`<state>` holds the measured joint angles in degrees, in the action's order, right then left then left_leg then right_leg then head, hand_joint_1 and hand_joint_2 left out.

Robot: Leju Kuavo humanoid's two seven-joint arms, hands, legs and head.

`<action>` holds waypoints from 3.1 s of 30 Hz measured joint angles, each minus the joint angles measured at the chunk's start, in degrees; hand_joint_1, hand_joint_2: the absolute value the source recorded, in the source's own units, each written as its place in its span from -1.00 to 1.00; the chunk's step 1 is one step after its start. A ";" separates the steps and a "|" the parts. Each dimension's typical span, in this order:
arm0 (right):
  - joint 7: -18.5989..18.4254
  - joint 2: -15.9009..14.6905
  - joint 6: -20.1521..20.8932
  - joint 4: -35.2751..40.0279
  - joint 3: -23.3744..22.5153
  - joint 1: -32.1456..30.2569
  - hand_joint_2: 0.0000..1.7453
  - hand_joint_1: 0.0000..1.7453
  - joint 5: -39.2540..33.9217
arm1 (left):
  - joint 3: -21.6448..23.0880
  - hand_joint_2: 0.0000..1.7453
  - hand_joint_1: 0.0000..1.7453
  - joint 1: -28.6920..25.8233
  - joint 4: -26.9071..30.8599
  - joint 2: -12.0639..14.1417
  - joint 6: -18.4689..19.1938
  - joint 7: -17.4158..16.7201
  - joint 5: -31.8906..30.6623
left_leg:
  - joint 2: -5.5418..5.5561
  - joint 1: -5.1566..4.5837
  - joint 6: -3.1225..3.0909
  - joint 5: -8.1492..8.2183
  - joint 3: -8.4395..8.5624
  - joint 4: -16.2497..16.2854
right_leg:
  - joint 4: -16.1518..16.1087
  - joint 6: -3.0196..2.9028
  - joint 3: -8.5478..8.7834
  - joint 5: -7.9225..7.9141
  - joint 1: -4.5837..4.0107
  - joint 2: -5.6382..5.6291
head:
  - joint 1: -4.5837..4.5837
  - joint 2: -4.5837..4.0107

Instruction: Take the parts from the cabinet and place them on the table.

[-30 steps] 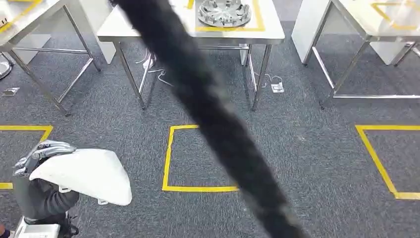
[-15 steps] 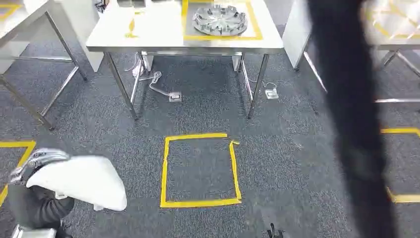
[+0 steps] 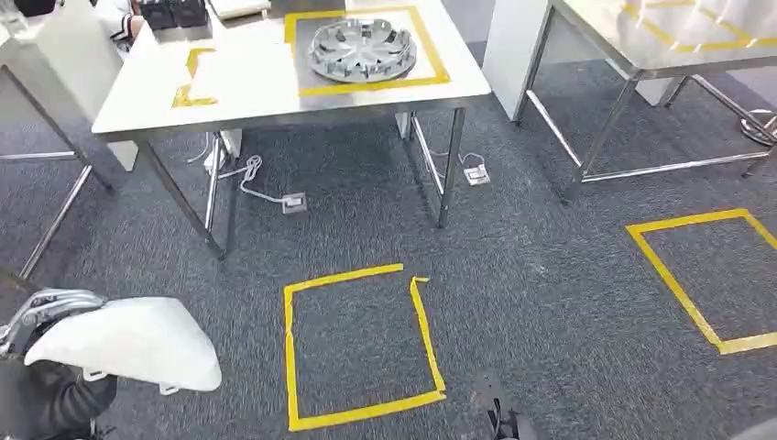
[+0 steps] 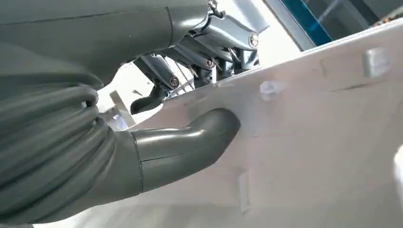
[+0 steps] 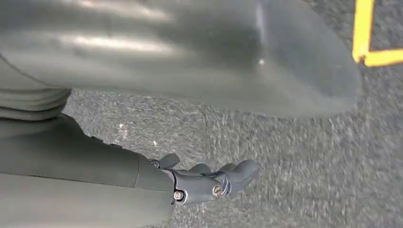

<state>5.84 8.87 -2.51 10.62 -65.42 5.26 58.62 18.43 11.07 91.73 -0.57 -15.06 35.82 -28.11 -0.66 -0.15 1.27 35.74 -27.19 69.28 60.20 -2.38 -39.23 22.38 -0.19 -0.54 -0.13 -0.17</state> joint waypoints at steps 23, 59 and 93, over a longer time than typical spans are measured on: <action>-0.17 0.00 0.02 0.02 -0.88 -0.14 -1.00 -1.00 -0.24 | 0.48 1.00 1.00 0.40 -0.66 0.00 -0.96 0.42 -0.88 | -2.29 0.58 -1.89 -5.69 -3.16 -9.82 | 0.52 4.31 1.52 1.04 1.19 1.03 | 1.36 0.00; -2.58 0.74 0.33 -0.20 -1.36 -0.51 -1.00 -1.00 -0.92 | 0.15 1.00 1.00 0.92 0.42 -0.35 -0.81 0.77 1.75 | -2.14 4.14 4.60 -2.37 1.51 -10.70 | 3.70 3.79 0.97 4.83 3.93 0.72 | 2.38 0.00; -4.31 0.77 1.27 -0.28 -1.47 -0.21 -1.00 -1.00 -0.40 | -2.60 1.00 1.00 -8.56 8.31 2.36 -1.62 2.14 0.13 | 0.36 -0.36 -0.03 -3.60 -2.34 -6.71 | 0.20 1.26 4.95 4.69 1.50 0.48 | 2.27 0.00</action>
<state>1.53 9.64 -1.25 10.34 -66.88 5.05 58.23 15.82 2.51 100.04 1.79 -16.68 37.97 -27.98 -0.30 -0.51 1.24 32.14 -29.53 62.57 60.40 -1.12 -34.28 27.07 1.31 -0.06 2.14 -0.17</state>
